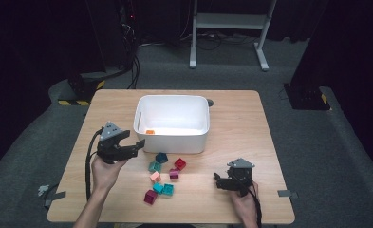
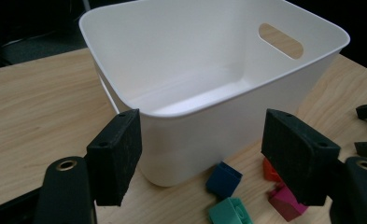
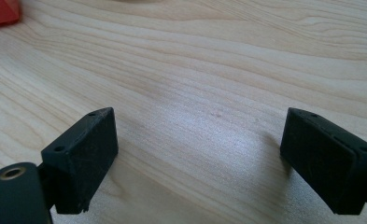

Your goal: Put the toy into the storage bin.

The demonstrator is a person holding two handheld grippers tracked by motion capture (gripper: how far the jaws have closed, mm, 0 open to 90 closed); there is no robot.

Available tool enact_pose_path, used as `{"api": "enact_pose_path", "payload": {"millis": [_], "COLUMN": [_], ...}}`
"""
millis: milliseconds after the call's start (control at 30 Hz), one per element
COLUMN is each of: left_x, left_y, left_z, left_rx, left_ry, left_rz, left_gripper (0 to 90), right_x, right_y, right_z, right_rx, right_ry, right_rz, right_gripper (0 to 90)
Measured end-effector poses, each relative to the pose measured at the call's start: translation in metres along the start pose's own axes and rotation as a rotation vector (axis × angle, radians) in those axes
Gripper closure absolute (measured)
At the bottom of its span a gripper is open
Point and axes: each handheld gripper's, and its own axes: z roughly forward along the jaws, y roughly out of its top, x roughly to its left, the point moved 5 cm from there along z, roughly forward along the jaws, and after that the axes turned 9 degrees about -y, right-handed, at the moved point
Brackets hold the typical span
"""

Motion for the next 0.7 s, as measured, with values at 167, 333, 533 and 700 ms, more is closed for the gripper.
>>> {"api": "enact_pose_path", "payload": {"millis": [167,333,533,700], "left_x": [-0.005,-0.009,-0.011,-0.012], "left_y": [-0.012,-0.024,-0.038,-0.050], "left_z": [0.001,0.006,0.013,0.022], "left_rx": [0.022,0.047,0.066,0.095], "left_ry": [0.000,-0.006,-0.028,-0.035], "left_rz": [0.006,0.005,-0.016,-0.028], "left_gripper": [28.8,28.8,28.8,28.7], "right_x": [0.000,0.000,0.000,0.000], "right_y": [0.000,0.000,0.000,0.000], "right_z": [0.000,0.000,0.000,0.000], "right_rx": [0.000,0.000,0.000,0.000], "right_ry": [0.000,0.000,0.000,0.000], "right_rz": [0.000,0.000,0.000,0.000], "right_gripper": [10.8,10.8,10.8,10.8]}}
